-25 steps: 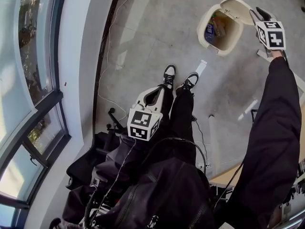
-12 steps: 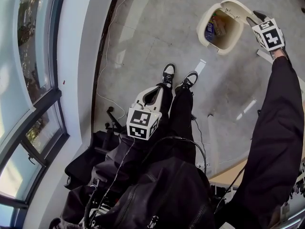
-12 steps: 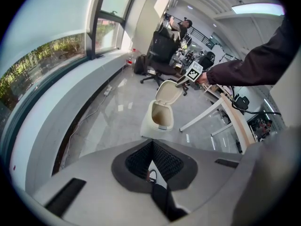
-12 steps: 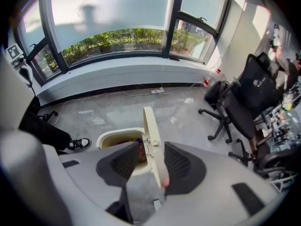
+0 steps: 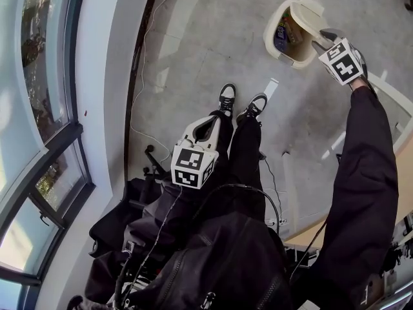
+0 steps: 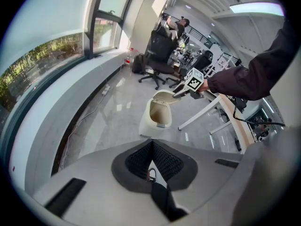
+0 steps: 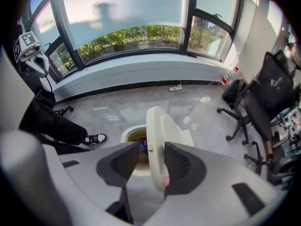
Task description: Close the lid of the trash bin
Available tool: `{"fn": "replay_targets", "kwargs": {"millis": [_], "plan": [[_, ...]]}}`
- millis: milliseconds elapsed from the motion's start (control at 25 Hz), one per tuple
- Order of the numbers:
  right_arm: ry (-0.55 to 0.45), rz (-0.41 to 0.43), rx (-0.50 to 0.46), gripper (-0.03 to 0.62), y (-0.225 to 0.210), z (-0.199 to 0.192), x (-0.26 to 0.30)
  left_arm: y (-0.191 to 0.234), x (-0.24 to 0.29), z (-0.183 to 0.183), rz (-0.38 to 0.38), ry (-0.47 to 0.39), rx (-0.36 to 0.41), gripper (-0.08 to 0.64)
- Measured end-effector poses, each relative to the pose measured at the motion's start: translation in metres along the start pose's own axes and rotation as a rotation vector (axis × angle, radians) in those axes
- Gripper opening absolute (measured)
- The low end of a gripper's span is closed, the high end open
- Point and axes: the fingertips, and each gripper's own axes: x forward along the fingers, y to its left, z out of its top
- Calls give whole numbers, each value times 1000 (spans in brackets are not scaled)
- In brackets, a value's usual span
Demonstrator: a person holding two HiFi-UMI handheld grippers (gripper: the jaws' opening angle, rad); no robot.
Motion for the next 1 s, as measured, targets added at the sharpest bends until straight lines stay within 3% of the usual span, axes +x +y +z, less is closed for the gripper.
{"fn": "replay_targets", "kwargs": {"millis": [360, 1000], "plan": [[0, 53, 34, 158, 46, -14, 29, -3, 0, -17, -2, 19, 3, 0], [28, 113, 69, 158, 89, -37, 87, 6, 8, -37, 9, 45, 4, 0]]}}
